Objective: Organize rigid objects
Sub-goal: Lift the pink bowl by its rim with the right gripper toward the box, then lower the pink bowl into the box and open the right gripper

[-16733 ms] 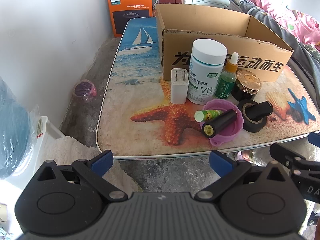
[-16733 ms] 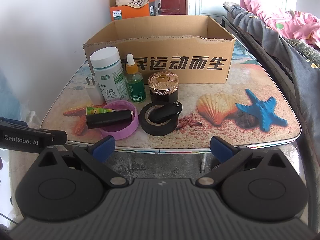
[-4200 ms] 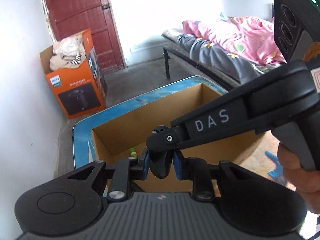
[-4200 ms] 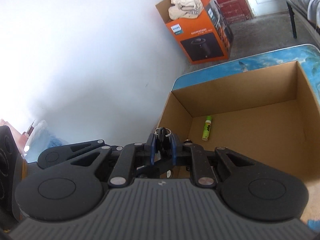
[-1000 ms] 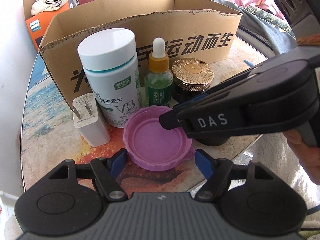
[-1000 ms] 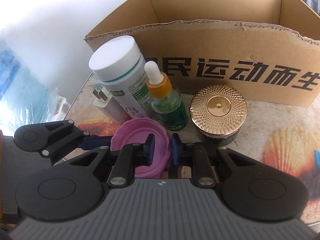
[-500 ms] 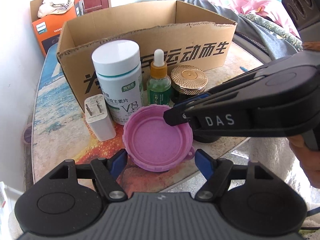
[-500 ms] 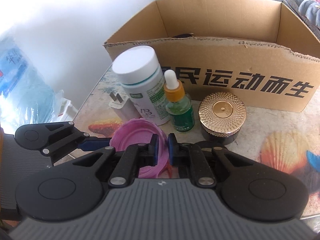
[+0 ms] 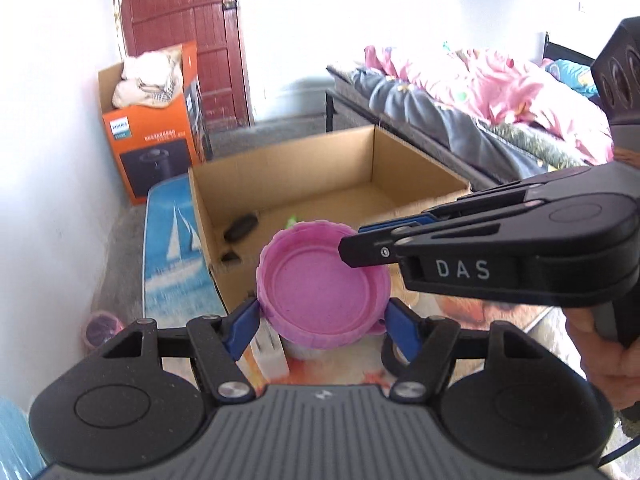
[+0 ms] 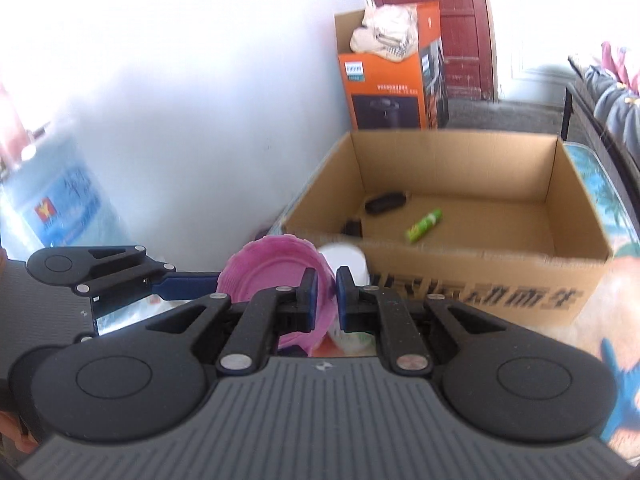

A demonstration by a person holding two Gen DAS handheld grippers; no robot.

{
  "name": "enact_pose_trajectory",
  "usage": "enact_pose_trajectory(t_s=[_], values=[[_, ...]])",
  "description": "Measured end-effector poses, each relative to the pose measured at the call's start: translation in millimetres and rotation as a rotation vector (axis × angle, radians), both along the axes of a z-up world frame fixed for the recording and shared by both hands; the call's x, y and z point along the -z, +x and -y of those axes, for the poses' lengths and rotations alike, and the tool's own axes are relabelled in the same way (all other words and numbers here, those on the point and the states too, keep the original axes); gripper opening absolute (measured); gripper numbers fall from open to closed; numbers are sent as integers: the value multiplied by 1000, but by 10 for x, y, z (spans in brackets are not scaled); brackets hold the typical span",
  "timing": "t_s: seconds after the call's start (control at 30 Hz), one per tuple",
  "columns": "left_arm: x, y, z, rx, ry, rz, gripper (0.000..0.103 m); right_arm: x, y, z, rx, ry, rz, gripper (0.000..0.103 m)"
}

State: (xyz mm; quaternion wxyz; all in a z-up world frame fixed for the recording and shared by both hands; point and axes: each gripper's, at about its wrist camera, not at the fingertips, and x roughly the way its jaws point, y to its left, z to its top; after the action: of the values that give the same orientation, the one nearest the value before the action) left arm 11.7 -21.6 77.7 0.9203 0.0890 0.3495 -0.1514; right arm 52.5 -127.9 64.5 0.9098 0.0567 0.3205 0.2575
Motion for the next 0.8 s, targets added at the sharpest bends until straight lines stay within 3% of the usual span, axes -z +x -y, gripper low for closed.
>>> enact_pose_trajectory(t_s=[0.13,0.27,0.37,0.57,0.8], values=[[-210,308,78,9,12,11,70,-266,259,95,4,20,20,9],[-304,789,160,26,5,-57,70,-392,726,203,15,21,-16,9],[-294,1184,223,44,1,-128,70,-355,1147,315,33,21,-92,9],[102,1961,335,70,-8,-346,70,49,1911,562,63,47,-321,9],[704,2577,445,61,22,-554,70,671,2455,572,70,0,-538,9]])
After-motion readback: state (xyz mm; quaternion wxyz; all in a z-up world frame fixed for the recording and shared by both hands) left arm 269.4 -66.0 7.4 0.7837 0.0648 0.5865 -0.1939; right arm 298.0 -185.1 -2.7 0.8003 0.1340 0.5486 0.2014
